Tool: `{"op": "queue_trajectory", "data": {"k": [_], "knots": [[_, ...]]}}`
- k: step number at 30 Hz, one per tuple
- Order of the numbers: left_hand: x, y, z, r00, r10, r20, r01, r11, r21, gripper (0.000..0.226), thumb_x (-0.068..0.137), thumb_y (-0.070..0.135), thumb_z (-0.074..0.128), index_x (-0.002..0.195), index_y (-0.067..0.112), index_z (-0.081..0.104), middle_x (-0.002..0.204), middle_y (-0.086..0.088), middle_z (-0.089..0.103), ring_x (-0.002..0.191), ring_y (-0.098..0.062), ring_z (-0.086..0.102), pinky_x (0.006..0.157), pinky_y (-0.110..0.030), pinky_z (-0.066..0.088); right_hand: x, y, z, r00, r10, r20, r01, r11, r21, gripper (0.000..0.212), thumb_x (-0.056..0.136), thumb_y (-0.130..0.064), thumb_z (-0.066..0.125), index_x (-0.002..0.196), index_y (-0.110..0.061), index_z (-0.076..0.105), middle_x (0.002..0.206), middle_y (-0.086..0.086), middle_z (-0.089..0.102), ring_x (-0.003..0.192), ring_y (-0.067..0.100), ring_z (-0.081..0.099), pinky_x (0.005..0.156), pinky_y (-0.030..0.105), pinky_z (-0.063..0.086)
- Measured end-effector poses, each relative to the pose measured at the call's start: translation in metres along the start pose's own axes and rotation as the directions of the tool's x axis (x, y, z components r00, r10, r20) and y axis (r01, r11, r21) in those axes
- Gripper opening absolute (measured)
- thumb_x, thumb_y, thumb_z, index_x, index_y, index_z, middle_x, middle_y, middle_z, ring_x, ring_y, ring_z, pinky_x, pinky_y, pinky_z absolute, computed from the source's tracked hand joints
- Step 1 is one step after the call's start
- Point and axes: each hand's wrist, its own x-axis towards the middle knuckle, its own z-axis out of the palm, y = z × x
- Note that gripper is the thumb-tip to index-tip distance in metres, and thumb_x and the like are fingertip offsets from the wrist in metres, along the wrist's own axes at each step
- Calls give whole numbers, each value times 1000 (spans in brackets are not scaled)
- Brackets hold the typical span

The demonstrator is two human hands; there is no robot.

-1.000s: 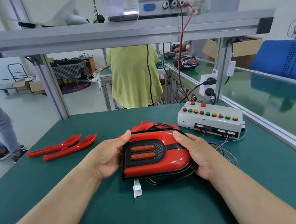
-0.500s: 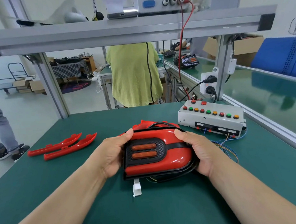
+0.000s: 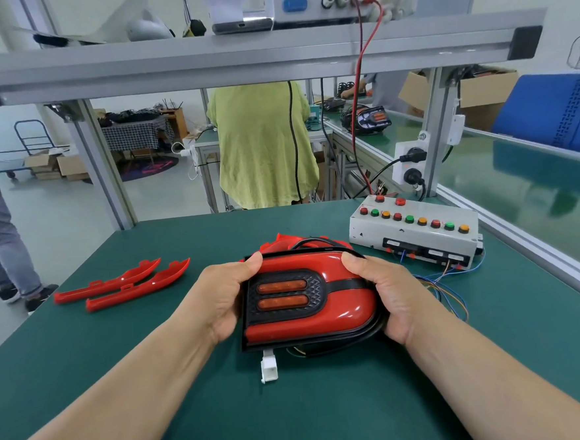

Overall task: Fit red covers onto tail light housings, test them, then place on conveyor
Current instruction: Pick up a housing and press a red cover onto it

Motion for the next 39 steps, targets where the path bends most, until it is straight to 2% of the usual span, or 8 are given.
{"op": "queue_trajectory", "data": {"k": [6,12,21,23,27,34,37,39], "knots": [[0,-1,-1,999,-31,31,31,999,17,51,96,42,52,120,0,66,114,-26,69,102,-41,69,76,-50,60,-2,1,0,999,-39,6,40,998,-51,50,70,-34,77,113,-9,71,108,20,74,91,35,72,84,53,59],[-3,2,-2,994,-44,99,46,999,-20,59,86,49,55,122,2,66,117,-25,68,104,-40,69,76,-51,60,-3,0,0,999,-18,48,21,997,-79,51,76,-40,71,117,-9,70,113,19,73,97,34,70,90,52,56],[-7,6,-4,977,-61,205,67,997,-22,50,88,38,56,117,-1,69,122,-26,66,108,-38,67,77,-47,60,-4,0,1,999,-13,35,16,997,-78,57,62,-30,82,113,-7,72,107,23,73,86,35,71,81,51,60],[-6,7,-3,980,-54,191,60,998,-30,48,87,33,58,117,-3,68,119,-28,66,105,-39,68,74,-47,60,-4,0,2,999,-19,29,21,997,-71,57,61,-27,81,114,-6,71,107,23,73,87,36,70,82,53,59],[-4,6,3,993,-5,121,12,998,-56,51,82,24,61,121,-8,61,112,-31,68,94,-42,71,65,-49,60,-2,-1,3,998,-70,2,70,996,-51,57,54,-22,83,108,-5,72,98,20,75,75,33,72,67,46,61],[-4,1,4,998,24,59,-24,1000,5,54,80,32,64,119,-5,63,108,-30,69,93,-44,71,66,-48,60,-3,3,3,995,-104,14,104,993,-55,43,57,-25,83,97,-9,74,90,17,76,69,28,73,58,38,59],[-3,0,1,999,13,44,-14,999,35,55,80,36,64,117,-5,65,108,-29,70,93,-43,71,67,-47,60,-4,4,3,994,-105,26,107,991,-78,39,62,-29,81,95,-11,75,91,16,76,71,27,73,60,38,61],[-3,1,-1,1000,-1,26,0,999,53,54,80,38,64,114,-4,67,109,-29,70,93,-42,71,67,-47,60,-4,3,4,994,-100,31,103,990,-94,47,66,-36,78,104,-10,74,101,18,75,84,31,73,73,45,62]]}}
